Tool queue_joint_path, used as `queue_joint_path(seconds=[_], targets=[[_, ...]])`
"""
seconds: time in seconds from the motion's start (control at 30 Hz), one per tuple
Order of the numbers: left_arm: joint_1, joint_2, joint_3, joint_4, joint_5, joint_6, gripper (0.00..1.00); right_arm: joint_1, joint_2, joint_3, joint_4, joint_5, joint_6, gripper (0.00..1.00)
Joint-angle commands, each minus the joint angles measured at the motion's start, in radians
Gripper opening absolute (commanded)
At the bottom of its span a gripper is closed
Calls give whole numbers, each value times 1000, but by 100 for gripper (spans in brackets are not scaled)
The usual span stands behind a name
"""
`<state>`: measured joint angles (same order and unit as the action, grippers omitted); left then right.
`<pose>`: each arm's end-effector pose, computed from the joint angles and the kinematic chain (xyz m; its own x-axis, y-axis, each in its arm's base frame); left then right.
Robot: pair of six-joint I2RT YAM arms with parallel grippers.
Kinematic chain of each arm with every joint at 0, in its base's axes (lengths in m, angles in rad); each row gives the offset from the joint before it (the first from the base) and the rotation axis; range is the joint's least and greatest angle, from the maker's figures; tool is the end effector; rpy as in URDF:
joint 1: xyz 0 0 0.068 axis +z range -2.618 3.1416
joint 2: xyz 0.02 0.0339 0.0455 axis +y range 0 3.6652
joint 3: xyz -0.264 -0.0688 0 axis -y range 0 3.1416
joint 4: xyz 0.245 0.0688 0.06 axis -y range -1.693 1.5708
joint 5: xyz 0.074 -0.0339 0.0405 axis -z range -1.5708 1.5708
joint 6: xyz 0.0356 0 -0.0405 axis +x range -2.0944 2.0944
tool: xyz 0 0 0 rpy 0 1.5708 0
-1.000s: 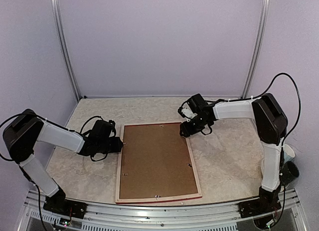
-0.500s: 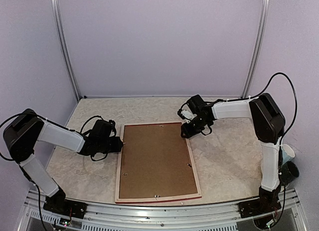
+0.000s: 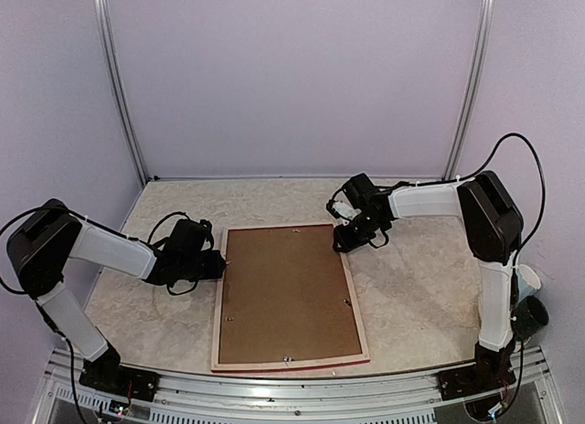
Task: Put the photo into the frame
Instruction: Press the fastener onto the backboard.
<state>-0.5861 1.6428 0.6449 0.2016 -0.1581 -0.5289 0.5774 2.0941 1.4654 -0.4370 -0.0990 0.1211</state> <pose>0.2518 -0.1605 0.1254 -0.7434 -0.1045 -0.6606 0.0919 0.9624 -0.2557 0.3653 0.2422 0.1509 -0.7983 -0.3766 -0.4699 -0.4904 0.8595 0.1443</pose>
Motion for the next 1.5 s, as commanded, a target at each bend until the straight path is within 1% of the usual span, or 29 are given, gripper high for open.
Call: queue_joint_path(seconds=[0.0,0.03,0.17,0.4,0.5,0.7,0.77,0.87,1.0,1.13,1.23,1.3,1.33,1.47], targets=[[6,42,-10,-97,-34,15,29,2,5,4,-53,34,-40,19],[6,42,-11,-97,-34,15,29,2,2,4,-52,31,-38,19],[6,32,-14,-94,-42,13,31,2,-20,0,-40,10,-33,27],[5,-33,-31,-68,-54,13,34,2,-95,-33,4,4,-26,53],[-1,-93,-37,-73,-80,11,35,2,-143,-68,38,28,-22,66],[-32,-250,-57,-128,-159,-7,42,2,-262,-180,124,45,5,88],[-52,-296,-65,-158,-173,-20,46,2,-304,-224,147,41,21,94],[-91,-355,-71,-212,-192,-46,56,2,-368,-302,197,18,54,99],[-156,-415,-101,-268,-210,-105,67,8,-447,-415,268,-19,89,99],[-219,-476,-138,-301,-223,-170,78,23,-522,-540,351,-11,94,99],[-268,-511,-169,-316,-233,-225,87,27,-554,-606,373,-6,102,99],[-304,-532,-183,-326,-241,-254,96,28,-567,-640,378,0,108,99],[-323,-536,-188,-331,-247,-270,98,28,-572,-655,380,2,114,99],[-414,-529,-189,-357,-267,-340,99,36,-592,-720,413,3,136,99]])
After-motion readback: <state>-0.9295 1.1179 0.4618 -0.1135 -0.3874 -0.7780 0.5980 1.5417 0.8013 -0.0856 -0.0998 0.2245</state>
